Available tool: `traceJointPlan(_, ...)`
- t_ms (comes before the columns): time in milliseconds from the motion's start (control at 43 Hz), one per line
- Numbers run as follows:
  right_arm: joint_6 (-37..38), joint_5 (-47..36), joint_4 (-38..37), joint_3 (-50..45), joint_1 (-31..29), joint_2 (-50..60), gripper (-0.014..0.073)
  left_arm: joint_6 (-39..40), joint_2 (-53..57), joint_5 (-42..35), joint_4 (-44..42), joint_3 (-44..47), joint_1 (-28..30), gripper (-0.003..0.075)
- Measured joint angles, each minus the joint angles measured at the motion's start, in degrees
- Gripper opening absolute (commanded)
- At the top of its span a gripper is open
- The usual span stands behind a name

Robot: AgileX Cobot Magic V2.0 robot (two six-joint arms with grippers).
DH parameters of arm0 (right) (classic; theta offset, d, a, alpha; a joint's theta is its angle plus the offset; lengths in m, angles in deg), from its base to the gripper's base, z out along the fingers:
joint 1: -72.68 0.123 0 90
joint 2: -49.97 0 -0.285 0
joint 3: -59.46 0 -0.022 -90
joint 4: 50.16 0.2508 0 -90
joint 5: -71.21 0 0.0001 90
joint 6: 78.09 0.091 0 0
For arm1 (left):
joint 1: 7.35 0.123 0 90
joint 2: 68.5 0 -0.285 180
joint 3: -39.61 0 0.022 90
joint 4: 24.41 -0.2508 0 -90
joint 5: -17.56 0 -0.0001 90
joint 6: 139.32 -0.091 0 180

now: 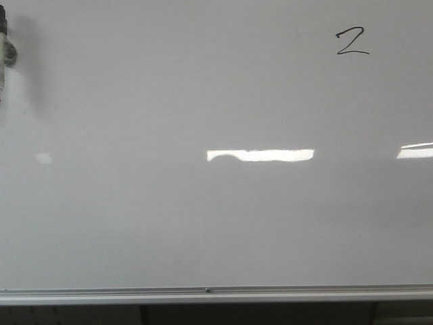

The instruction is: Write number 2 on whiteboard

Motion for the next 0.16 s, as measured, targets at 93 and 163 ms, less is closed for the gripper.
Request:
traceJointPlan(93, 0.0, 0.0, 0.0, 0.0, 0.0, 0.0, -0.008, 0.0, 0.0, 0.0, 0.0, 0.0, 0.0, -0.002)
traceJointPlan(163, 0.3, 0.0, 0.0, 0.0, 0.0, 0.0, -0.008, 0.0, 0.0, 0.0, 0.0, 0.0, 0.0, -0.002)
